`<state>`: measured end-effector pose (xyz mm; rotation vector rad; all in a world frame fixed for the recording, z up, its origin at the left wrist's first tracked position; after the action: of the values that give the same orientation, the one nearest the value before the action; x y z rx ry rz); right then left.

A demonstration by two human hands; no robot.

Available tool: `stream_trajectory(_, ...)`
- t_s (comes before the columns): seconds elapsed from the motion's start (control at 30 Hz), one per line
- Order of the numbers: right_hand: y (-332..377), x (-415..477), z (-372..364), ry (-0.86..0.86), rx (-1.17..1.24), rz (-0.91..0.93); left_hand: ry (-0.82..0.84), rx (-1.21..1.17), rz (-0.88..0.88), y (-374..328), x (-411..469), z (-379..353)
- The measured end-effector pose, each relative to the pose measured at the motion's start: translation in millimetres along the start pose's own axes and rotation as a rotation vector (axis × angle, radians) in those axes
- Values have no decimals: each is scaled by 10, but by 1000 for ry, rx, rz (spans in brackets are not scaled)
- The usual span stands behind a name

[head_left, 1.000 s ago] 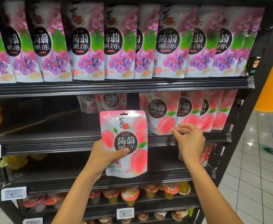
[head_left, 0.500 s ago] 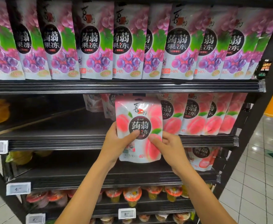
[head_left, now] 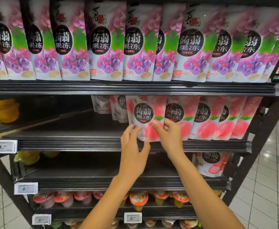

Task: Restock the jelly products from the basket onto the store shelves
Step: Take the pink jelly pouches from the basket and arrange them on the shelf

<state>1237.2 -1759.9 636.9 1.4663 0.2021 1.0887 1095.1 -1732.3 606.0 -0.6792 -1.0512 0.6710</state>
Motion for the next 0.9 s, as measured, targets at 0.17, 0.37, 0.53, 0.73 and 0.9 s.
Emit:
stream_trajectory(0.17, -95, -63, 72, 19, -100, 2, 16, 23, -18, 61, -28, -41)
stream_trajectory(0.37, -199, -185, 173, -34, -411, 24, 34, 48, -18, 113, -53, -44)
stream_trajectory(0.53, -194, -210, 158, -89, -529, 13, 41, 61, -14, 133, -61, -38)
stream_trajectory(0.73, -121, -203, 81, -111, -651, -2, 58, 84, -17, 153, -20, -10)
stream_trajectory(0.9, -139, -230, 115, -204, -713, -12, 77, 116, 22, 145, -17, -50)
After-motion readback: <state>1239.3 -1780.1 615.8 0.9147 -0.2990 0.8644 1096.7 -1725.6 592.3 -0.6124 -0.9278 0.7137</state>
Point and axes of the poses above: each hand's wrist, its own x-axis towards the middle knuckle, its own z-axis out of the back of the hand, y = z × x, the point moved 5 cm from there along x, towards the middle knuckle, and after that the axes turned 6 degrees about -x, right-handed, at the moved point
